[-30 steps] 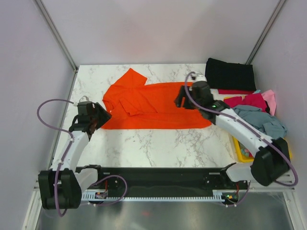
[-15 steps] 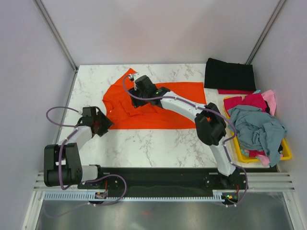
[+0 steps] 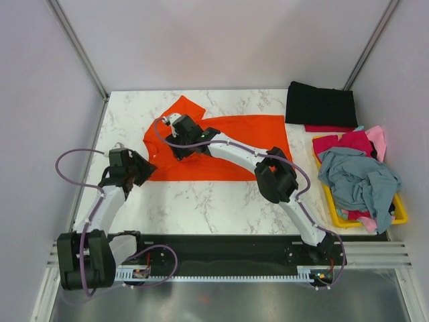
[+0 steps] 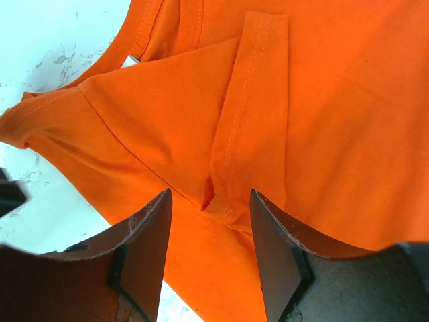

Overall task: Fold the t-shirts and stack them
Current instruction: Fold the tshirt

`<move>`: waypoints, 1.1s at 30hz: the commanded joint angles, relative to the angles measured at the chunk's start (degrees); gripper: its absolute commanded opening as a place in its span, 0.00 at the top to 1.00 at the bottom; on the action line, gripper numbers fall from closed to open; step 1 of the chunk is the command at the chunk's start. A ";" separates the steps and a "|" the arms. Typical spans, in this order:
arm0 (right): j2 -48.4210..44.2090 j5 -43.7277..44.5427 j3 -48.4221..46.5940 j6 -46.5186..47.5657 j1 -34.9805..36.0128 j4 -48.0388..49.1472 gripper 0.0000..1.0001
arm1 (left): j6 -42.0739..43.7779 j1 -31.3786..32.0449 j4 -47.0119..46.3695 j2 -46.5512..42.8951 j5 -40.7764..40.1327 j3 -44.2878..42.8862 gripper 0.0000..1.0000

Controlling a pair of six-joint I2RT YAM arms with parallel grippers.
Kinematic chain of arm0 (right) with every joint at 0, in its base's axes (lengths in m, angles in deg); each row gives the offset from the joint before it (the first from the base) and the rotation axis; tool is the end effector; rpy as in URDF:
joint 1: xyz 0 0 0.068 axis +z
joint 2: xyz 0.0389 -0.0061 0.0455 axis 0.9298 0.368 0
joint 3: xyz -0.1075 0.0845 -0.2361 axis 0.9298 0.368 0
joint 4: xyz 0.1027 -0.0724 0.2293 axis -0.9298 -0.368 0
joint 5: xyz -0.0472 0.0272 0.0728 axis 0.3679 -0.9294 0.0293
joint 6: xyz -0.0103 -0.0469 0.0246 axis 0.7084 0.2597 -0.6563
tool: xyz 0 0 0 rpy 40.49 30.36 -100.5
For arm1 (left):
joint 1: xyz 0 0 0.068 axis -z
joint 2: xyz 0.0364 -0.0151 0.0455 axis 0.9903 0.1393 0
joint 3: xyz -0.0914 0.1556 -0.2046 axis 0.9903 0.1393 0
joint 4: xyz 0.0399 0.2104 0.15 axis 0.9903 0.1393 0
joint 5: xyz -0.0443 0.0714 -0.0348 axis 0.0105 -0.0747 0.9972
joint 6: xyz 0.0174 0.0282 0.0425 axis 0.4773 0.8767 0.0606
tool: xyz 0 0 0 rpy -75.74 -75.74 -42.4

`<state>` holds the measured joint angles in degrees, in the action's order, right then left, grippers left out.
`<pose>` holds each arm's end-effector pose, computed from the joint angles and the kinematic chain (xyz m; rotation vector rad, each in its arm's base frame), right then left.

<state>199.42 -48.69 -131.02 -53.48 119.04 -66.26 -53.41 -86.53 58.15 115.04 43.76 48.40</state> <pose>0.3438 0.4190 0.2088 -0.8392 2.2259 0.5111 0.2182 0.0128 0.1867 -0.8990 2.2399 -0.4601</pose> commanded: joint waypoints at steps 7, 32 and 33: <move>1.54 -0.10 -3.30 -0.21 -0.10 0.44 0.46 | -0.56 0.67 -1.65 -2.37 -1.99 -2.95 0.48; 4.71 0.87 -2.25 -0.30 0.43 0.00 0.64 | -0.30 -0.56 -10.82 13.11 -3.67 2.77 0.48; 4.71 0.87 -2.25 -0.30 0.43 -0.17 0.66 | -0.30 -0.65 -11.08 13.20 -3.49 3.03 0.49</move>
<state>203.09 -48.52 -132.11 -53.87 119.21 -66.35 -53.50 -86.42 47.68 127.15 41.57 49.58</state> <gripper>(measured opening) 0.354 0.516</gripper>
